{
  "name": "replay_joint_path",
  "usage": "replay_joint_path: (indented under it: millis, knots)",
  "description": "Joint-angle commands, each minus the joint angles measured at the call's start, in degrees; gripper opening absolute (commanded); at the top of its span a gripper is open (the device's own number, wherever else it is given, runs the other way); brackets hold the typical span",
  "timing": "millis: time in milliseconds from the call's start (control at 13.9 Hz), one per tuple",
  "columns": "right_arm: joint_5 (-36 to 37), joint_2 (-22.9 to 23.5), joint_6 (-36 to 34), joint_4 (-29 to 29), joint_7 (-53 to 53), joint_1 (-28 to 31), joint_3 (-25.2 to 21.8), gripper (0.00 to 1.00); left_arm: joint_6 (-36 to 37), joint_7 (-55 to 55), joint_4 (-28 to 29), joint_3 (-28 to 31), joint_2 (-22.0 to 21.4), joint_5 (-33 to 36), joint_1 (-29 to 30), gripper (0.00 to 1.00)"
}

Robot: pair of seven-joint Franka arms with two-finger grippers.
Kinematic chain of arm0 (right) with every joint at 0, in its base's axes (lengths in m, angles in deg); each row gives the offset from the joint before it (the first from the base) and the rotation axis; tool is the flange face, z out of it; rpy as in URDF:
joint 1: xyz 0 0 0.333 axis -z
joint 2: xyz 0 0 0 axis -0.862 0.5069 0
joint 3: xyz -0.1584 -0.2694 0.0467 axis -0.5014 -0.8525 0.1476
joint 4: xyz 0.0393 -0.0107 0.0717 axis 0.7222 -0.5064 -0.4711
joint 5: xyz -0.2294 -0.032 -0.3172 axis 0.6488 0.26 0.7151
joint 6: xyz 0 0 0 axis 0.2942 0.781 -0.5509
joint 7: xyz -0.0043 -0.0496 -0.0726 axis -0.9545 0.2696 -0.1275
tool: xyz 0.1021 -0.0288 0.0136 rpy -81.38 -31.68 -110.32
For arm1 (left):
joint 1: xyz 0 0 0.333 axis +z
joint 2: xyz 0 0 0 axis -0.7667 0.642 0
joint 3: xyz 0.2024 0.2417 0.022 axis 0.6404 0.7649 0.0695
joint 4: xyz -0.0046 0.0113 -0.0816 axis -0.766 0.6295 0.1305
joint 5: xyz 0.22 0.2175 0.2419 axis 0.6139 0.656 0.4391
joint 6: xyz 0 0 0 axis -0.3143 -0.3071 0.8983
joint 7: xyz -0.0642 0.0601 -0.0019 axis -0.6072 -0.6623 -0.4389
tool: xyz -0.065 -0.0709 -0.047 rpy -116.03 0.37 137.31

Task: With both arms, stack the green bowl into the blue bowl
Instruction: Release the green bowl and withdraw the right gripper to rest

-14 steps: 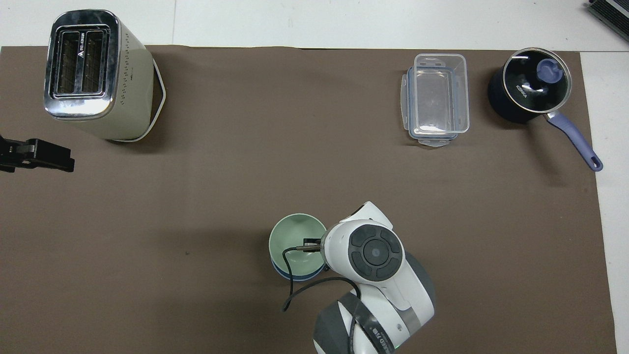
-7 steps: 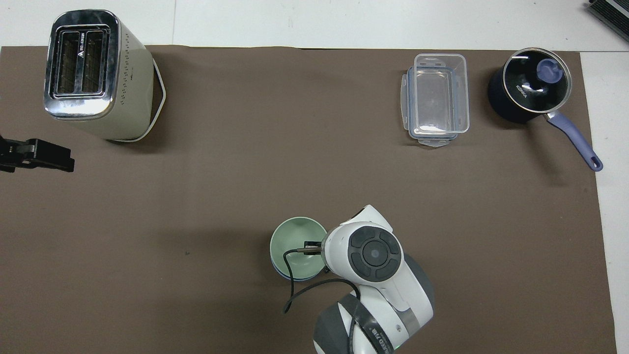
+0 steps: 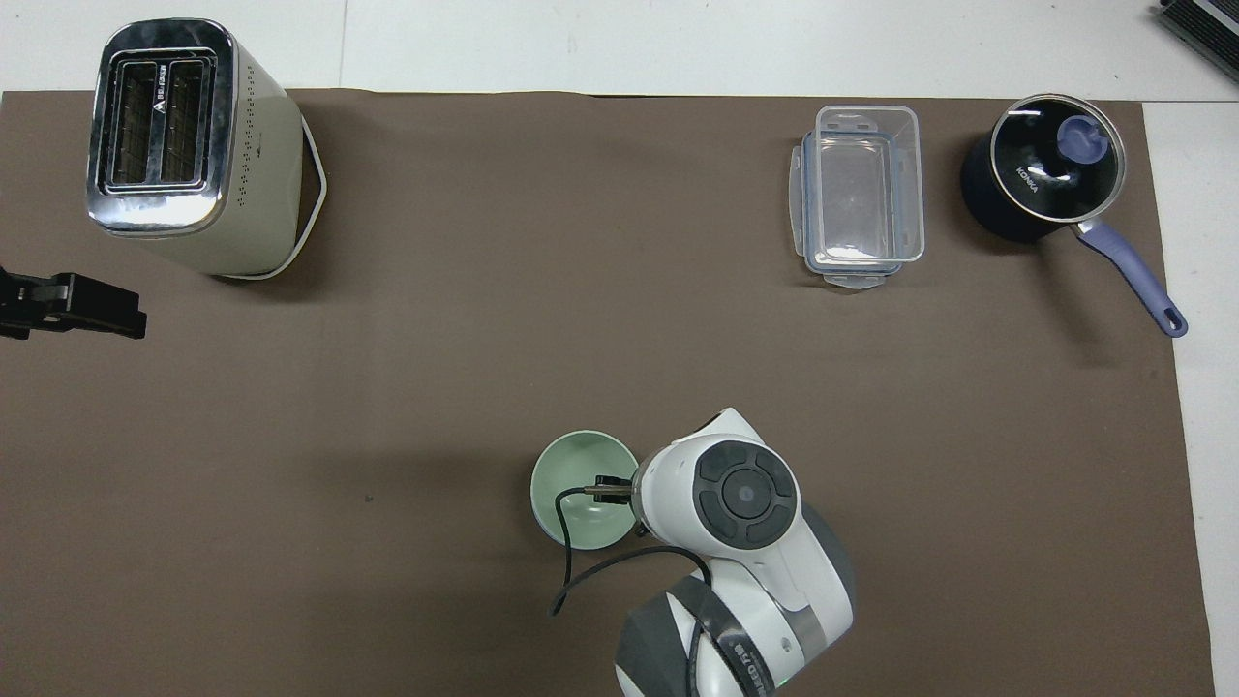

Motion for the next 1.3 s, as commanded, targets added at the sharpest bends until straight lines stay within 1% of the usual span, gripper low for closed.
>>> replay_joint_path:
  millis: [0, 144, 216, 288, 360, 504, 648, 792, 936, 1080, 1223]
  knots:
    - [-1.3, -0.8, 0.4, -0.7, -1.1, -0.2, 0.1, 0.38, 0.9, -0.7, -0.3, -0.7, 0.0, 1.3, 0.7, 1.0]
    - [-1.3, -1.4, -0.4, -0.1, -0.8, -0.1, -0.1, 0.64, 0.9, -0.7, -0.3, -0.7, 0.0, 1.3, 0.7, 1.0]
    - [-1.2, -2.5, -1.7, 0.4, -0.9, 0.3, -0.2, 0.77, 0.9, -0.7, -0.3, -0.7, 0.0, 1.3, 0.7, 1.0]
    - [-1.1, -4.1, -3.4, 0.9, -0.6, 0.8, -0.6, 0.93, 0.9, -0.7, -0.3, -0.7, 0.0, 1.3, 0.7, 1.0]
    - [-0.4, -5.7, -5.2, 1.3, -0.5, 1.8, -0.7, 1.0, 0.9, -0.7, -0.3, -0.7, 0.0, 1.3, 0.7, 1.0]
    - [0.3, -8.9, -8.9, 2.3, 1.3, 5.6, -0.7, 1.0, 0.9, -0.7, -0.3, -0.7, 0.0, 1.3, 0.7, 1.0]
    - [3.0, -12.3, -12.7, 3.7, 4.9, 10.6, -0.7, 1.0, 0.9, -0.7, -0.3, -0.7, 0.0, 1.3, 0.7, 1.0]
    - [5.0, -13.8, -17.5, 6.7, 9.0, 15.7, -0.8, 1.0, 0.9, -0.7, -0.3, -0.7, 0.0, 1.3, 0.7, 1.0]
    - [7.2, -13.1, -23.5, 13.7, 12.9, 21.3, -0.6, 1.0, 0.9, -0.7, -0.3, -0.7, 0.0, 1.3, 0.7, 1.0]
    - [9.4, -11.9, -26.8, 19.5, 15.3, 25.2, -0.6, 1.0, 0.9, -0.7, -0.3, -0.7, 0.0, 1.3, 0.7, 1.0]
    - [12.1, -10.1, -29.1, 25.1, 18.1, 27.8, -0.6, 1.0, 0.9, -0.7, -0.3, -0.7, 0.0, 1.3, 0.7, 1.0]
